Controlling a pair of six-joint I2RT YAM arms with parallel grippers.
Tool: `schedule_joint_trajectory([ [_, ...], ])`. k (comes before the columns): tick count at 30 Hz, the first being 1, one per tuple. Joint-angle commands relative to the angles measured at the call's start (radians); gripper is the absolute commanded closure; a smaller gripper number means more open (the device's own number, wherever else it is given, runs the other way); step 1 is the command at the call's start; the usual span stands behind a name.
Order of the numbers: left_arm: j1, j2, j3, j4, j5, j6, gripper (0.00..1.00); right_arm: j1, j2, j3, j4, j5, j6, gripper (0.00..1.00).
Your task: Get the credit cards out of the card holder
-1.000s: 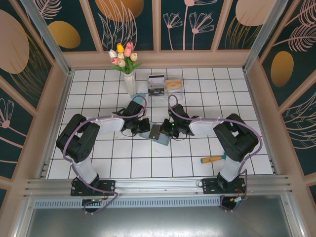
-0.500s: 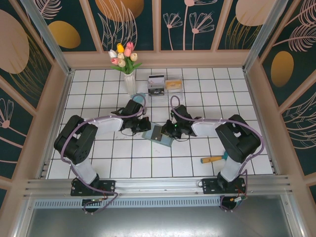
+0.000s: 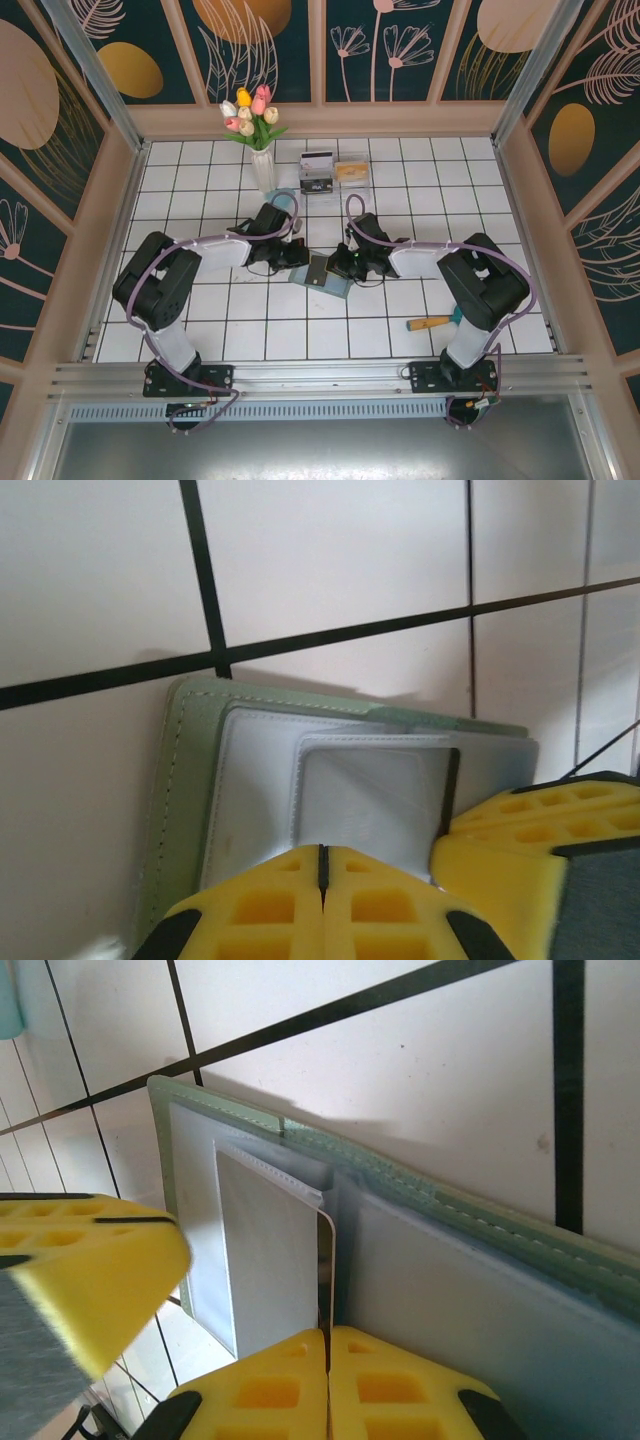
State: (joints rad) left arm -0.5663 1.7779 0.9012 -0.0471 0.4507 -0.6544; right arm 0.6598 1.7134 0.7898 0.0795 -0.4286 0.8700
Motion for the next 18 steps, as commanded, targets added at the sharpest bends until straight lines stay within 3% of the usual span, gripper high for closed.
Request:
schedule_joint_trajectory([
  [1,-0.012,0.039,-0.002,-0.032,-0.035,0.024,1.0,-0.006,-0.026,-0.015,0.009,-0.007,0.006,0.9],
  [18,-0.013,0.052,-0.022,-0.107,-0.149,0.025,1.0,-0.023,-0.023,-0.108,0.131,-0.057,0.15,0.84],
])
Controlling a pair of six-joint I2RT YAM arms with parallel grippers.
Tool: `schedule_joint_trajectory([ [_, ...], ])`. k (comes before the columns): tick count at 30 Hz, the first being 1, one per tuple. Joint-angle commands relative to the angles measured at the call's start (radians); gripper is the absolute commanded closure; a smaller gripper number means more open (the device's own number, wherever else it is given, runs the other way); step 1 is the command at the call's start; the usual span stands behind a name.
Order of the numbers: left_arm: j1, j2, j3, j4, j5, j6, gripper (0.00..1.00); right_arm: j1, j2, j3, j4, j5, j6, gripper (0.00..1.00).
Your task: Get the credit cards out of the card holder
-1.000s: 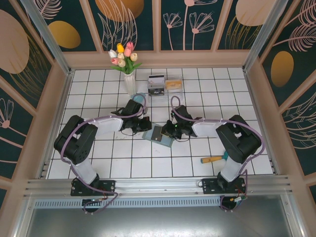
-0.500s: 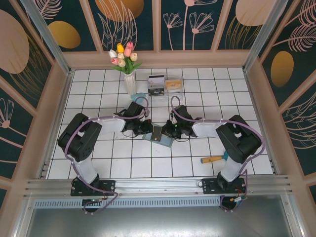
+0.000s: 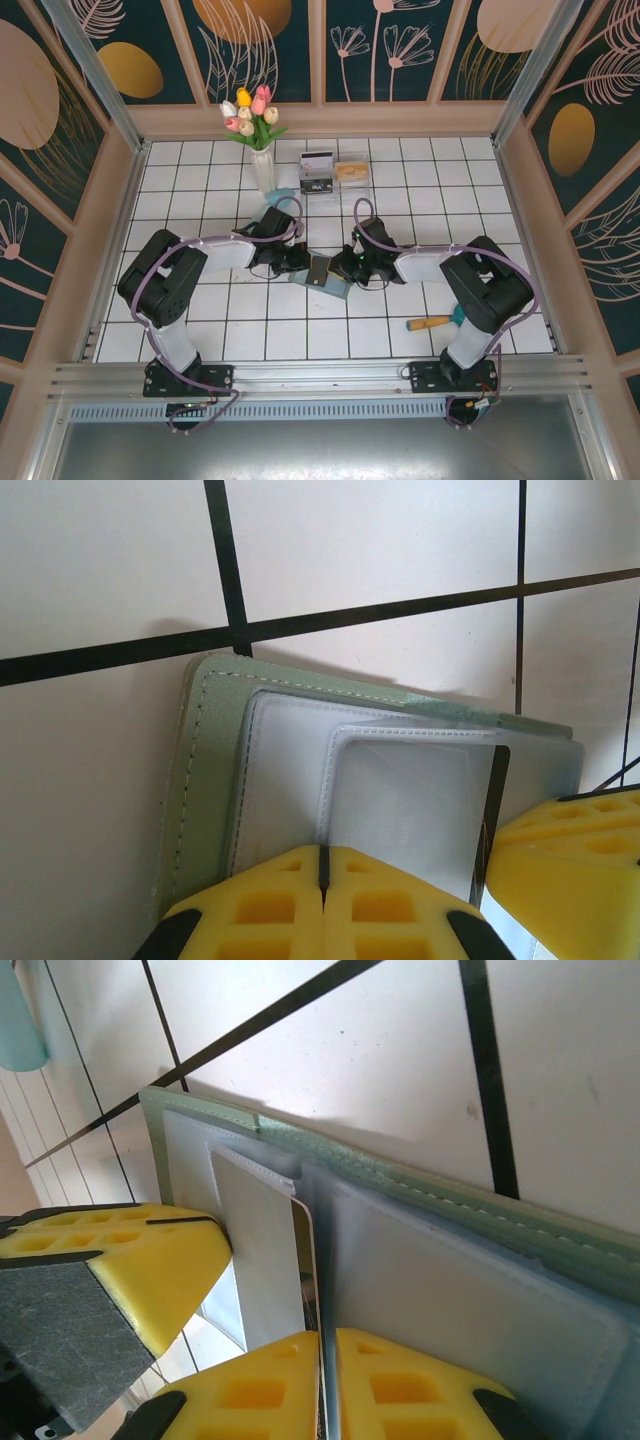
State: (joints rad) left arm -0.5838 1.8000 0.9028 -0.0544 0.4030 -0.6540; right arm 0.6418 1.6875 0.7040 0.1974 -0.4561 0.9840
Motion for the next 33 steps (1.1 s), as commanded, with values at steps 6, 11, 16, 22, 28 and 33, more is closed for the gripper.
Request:
schedule_joint_trajectory([
  [6,0.004,0.033,-0.024,-0.102,-0.098,0.025,1.0,-0.004,0.024,0.005,-0.038,-0.024,0.018,0.8],
  [11,0.004,0.033,-0.024,-0.099,-0.093,0.024,1.0,0.005,0.039,0.031,-0.071,-0.019,-0.001,0.81],
  [16,0.003,0.036,-0.024,-0.101,-0.09,0.027,1.0,0.01,0.049,0.052,-0.069,-0.018,-0.018,0.83],
  [22,0.003,0.034,-0.024,-0.104,-0.089,0.029,1.0,0.011,0.048,0.052,-0.066,-0.013,-0.033,0.87],
  [28,0.003,0.032,-0.024,-0.113,-0.108,0.026,1.0,0.009,0.025,0.042,-0.072,0.003,-0.039,0.94],
  [33,0.003,0.027,-0.022,-0.119,-0.125,0.025,1.0,-0.003,-0.03,0.029,-0.134,0.016,-0.072,0.95],
])
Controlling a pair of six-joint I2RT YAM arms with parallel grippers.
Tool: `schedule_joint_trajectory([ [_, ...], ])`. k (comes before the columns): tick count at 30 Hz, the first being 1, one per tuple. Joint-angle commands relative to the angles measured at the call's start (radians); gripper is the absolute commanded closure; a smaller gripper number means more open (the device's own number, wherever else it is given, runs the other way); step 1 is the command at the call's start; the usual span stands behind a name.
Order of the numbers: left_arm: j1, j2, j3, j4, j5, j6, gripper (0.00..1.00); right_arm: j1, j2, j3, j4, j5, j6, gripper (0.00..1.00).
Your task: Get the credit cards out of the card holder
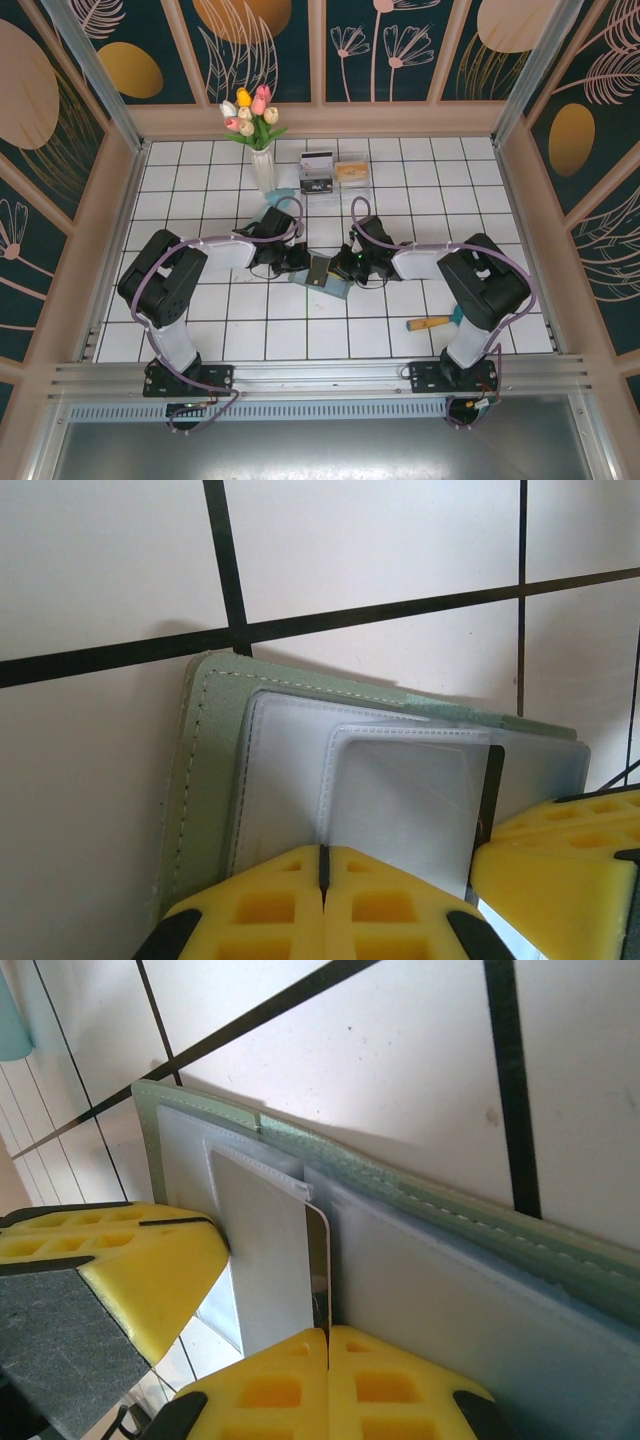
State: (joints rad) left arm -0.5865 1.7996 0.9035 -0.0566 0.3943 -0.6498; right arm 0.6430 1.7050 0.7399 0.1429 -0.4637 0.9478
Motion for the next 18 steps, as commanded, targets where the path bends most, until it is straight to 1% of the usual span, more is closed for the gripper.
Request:
schedule_joint_trajectory([
  [1,0.006,0.03,-0.023,-0.117,-0.117,0.021,1.0,-0.01,-0.055,-0.011,-0.096,0.021,-0.047,0.94],
  [9,0.005,0.018,-0.009,-0.12,-0.116,0.021,1.0,-0.034,-0.139,-0.053,-0.19,-0.002,-0.112,0.95],
  [15,0.007,-0.035,0.062,-0.102,-0.061,0.018,1.0,-0.086,-0.264,-0.088,-0.122,-0.024,-0.155,0.95],
  [17,0.015,-0.062,0.095,-0.085,-0.034,0.005,0.94,-0.091,-0.296,-0.097,-0.091,-0.049,-0.17,0.96],
  [18,0.021,-0.078,0.102,-0.067,-0.012,-0.004,0.9,-0.124,-0.31,-0.099,-0.082,-0.061,-0.178,0.96],
])
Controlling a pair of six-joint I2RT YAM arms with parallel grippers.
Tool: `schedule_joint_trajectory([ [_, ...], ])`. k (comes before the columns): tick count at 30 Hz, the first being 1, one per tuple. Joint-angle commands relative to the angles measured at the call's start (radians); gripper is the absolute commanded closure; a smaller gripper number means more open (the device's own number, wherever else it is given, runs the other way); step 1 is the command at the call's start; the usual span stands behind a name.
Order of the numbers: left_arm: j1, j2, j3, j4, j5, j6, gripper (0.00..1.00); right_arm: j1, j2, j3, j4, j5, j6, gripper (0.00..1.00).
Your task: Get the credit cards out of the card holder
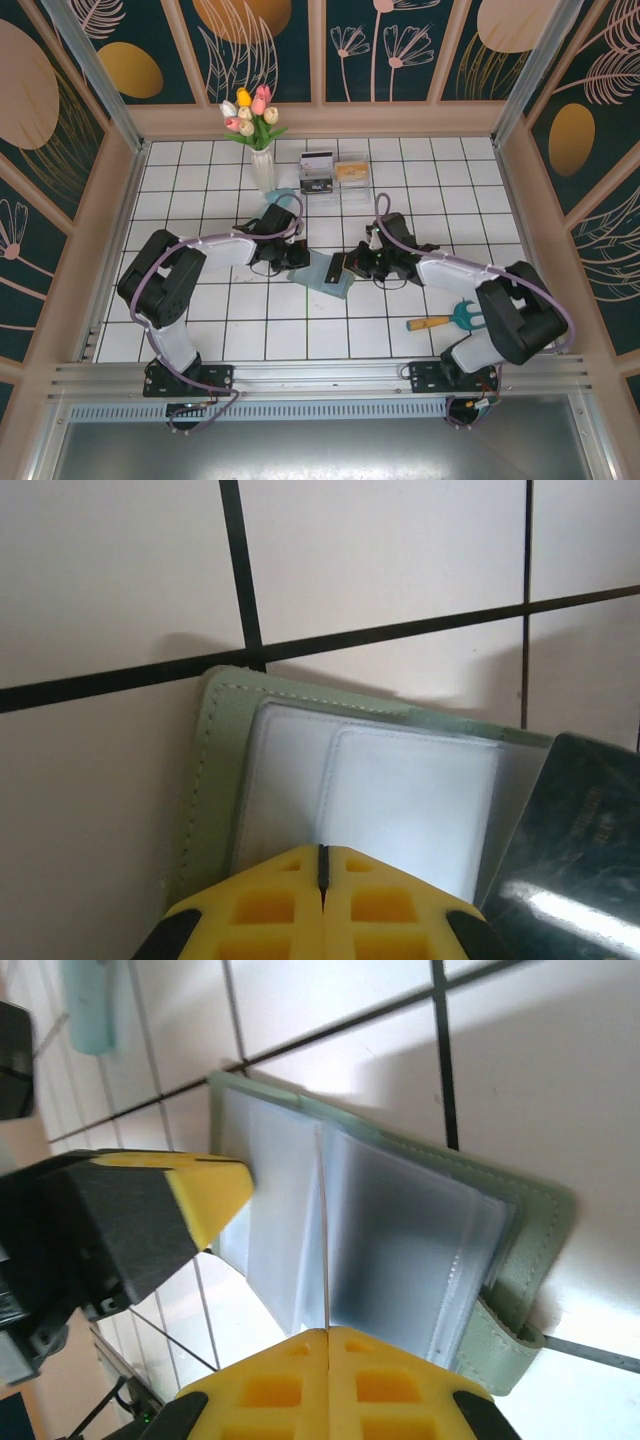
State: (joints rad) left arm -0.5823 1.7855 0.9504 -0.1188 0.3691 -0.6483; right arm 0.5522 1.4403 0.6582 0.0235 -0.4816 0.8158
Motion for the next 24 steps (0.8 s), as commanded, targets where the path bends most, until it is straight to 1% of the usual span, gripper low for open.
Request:
schedule_joint_trajectory([
  [1,0.023,-0.066,0.059,0.015,0.035,-0.018,0.87,-0.044,-0.058,-0.019,0.045,-0.052,-0.055,0.96],
  [2,0.031,-0.092,0.06,0.033,0.054,-0.029,0.84,-0.055,-0.067,-0.019,0.046,-0.062,-0.065,0.96],
  [3,0.037,-0.104,0.059,0.053,0.08,-0.038,0.78,-0.066,-0.077,-0.017,0.044,-0.072,-0.077,0.96],
  [6,0.054,-0.116,0.047,0.115,0.151,-0.068,0.67,-0.09,-0.105,-0.017,0.067,-0.102,-0.096,0.96],
  [9,0.071,-0.131,0.028,0.192,0.223,-0.104,0.49,-0.114,-0.123,-0.008,0.109,-0.142,-0.11,0.96],
  [11,0.083,-0.142,-0.009,0.273,0.297,-0.136,0.36,-0.126,-0.122,0.0,0.158,-0.184,-0.109,0.96],
  [13,0.098,-0.155,-0.041,0.399,0.395,-0.186,0.23,-0.138,-0.107,0.013,0.203,-0.232,-0.109,0.96],
  [14,0.103,-0.162,-0.052,0.446,0.421,-0.211,0.19,-0.144,-0.099,0.02,0.218,-0.254,-0.109,0.96],
  [16,0.111,-0.17,-0.053,0.492,0.458,-0.233,0.14,-0.158,-0.083,0.029,0.26,-0.297,-0.104,0.96],
  [19,0.114,-0.159,-0.035,0.498,0.486,-0.244,0.12,-0.177,-0.062,0.039,0.331,-0.355,-0.069,0.96],
  [24,0.117,-0.113,-0.039,0.654,0.557,-0.346,0.13,-0.188,-0.027,0.05,0.447,-0.431,0.001,0.96],
])
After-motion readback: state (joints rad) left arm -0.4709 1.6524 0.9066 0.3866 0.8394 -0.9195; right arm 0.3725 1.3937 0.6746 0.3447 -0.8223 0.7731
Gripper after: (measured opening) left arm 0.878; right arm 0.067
